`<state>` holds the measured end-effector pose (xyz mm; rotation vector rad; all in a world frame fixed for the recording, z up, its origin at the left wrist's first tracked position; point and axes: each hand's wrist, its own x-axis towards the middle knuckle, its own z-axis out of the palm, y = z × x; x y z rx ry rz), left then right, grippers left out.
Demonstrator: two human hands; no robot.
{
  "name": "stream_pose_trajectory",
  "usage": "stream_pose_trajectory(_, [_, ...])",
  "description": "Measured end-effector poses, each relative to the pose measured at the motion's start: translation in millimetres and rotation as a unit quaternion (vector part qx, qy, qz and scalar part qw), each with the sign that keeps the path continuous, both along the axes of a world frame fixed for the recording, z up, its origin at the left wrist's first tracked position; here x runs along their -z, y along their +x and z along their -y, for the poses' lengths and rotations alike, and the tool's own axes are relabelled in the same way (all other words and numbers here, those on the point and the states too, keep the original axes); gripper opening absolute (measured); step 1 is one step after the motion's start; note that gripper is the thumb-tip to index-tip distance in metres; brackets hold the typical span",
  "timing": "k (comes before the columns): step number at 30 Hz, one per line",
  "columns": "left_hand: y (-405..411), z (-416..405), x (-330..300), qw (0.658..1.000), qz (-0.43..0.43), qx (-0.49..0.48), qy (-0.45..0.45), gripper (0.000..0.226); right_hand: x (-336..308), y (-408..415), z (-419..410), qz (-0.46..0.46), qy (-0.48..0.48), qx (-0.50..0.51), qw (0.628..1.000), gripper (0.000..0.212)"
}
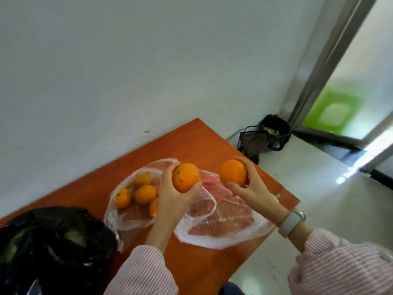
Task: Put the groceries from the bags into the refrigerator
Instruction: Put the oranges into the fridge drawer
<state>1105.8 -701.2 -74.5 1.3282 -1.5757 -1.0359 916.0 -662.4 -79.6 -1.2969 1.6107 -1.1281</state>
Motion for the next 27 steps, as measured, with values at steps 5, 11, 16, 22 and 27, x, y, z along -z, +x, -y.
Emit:
stream_pose_trajectory(5, [-85.0,-57.8,-6.4,0.986,0.001,0.166,0.026,0.062,-18.9,-65.0,-112.3,-0.017,0.031,0.136,0.990,0.062])
stream_pose_trajectory(11, [-236.3,-143.5,-18.8,0.936,0.015,0.351,-0.009,0.063,-37.1,-165.9,-262.6,-0.052,0.016,0.325,0.944,0.062])
stream_pose_trajectory(16, [-384.9,-253.5,-36.2,0.865,0.027,0.498,-0.062,0.065,-50.5,-264.1,-401.4,-0.056,-0.004,0.455,0.889,0.060])
stream_pose_trajectory(22, [-559.3,-416.3,-58.8,0.781,-0.010,0.616,-0.105,0.067,-72.9,-387.4,-576.8,-0.096,-0.005,0.557,0.825,0.060])
stream_pose_trajectory(27, [-670.9,-519.0,-88.2,0.719,-0.026,0.681,-0.136,0.066,-97.5,-476.2,-674.2,-0.112,-0.009,0.601,0.791,0.064])
